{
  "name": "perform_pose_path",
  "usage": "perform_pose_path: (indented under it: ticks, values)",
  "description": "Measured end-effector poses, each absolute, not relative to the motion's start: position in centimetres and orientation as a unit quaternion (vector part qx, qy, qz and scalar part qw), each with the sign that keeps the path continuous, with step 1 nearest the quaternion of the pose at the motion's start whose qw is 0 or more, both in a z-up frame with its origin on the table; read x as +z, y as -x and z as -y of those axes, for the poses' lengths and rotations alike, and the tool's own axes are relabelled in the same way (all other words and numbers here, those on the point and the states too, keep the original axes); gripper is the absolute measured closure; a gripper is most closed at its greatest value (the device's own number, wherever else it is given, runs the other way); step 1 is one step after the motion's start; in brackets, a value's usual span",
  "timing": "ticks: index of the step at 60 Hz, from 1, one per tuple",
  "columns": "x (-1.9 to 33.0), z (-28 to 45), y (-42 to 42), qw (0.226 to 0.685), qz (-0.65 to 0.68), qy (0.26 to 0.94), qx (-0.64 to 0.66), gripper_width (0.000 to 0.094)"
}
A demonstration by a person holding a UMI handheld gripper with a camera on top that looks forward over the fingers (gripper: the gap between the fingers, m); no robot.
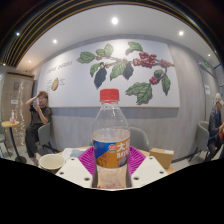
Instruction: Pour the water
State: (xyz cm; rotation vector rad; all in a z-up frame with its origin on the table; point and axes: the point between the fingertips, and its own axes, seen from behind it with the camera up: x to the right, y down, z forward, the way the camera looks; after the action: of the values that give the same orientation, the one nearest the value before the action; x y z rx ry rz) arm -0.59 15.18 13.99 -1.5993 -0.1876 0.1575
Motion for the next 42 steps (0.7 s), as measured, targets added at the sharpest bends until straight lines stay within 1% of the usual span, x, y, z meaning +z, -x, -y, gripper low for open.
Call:
perform_pose_path:
  ticks: [5, 6, 8, 14, 16, 22, 25, 28, 33, 34, 37, 38, 40, 42]
  values:
    - [12.5, -15.3, 0.2, 0.686, 0.074, 0.716, 0.109, 0.0555]
    - [11.8, -15.2, 1.3, 0.689, 0.07, 0.712, 0.114, 0.0555]
    - [12.4, -15.2, 0.4, 0.695, 0.07, 0.707, 0.113, 0.0556]
    - [13.0, -14.7, 0.0, 0.69, 0.08, 0.711, 0.11, 0.0557]
    - [11.8, -15.3, 1.5, 0.693, 0.087, 0.708, 0.106, 0.0557]
    - [12.3, -15.9, 1.2, 0.687, 0.098, 0.714, 0.095, 0.0557]
    - [12.2, -16.1, 1.0, 0.684, 0.096, 0.717, 0.093, 0.054]
    - [12.0, -15.5, 1.3, 0.681, 0.093, 0.721, 0.09, 0.0492]
    - [11.8, -15.4, 1.5, 0.672, 0.093, 0.73, 0.084, 0.0372]
    - [11.6, -15.4, 1.4, 0.667, 0.095, 0.734, 0.079, 0.0318]
    - [11.1, -15.0, 1.2, 0.656, 0.106, 0.743, 0.074, 0.0083]
    - [11.2, -14.5, 1.1, 0.655, 0.107, 0.744, 0.075, 0.0073]
    - [11.4, -14.0, 1.1, 0.655, 0.111, 0.743, 0.077, 0.0092]
    - [11.4, -13.4, 1.0, 0.655, 0.112, 0.743, 0.078, 0.0086]
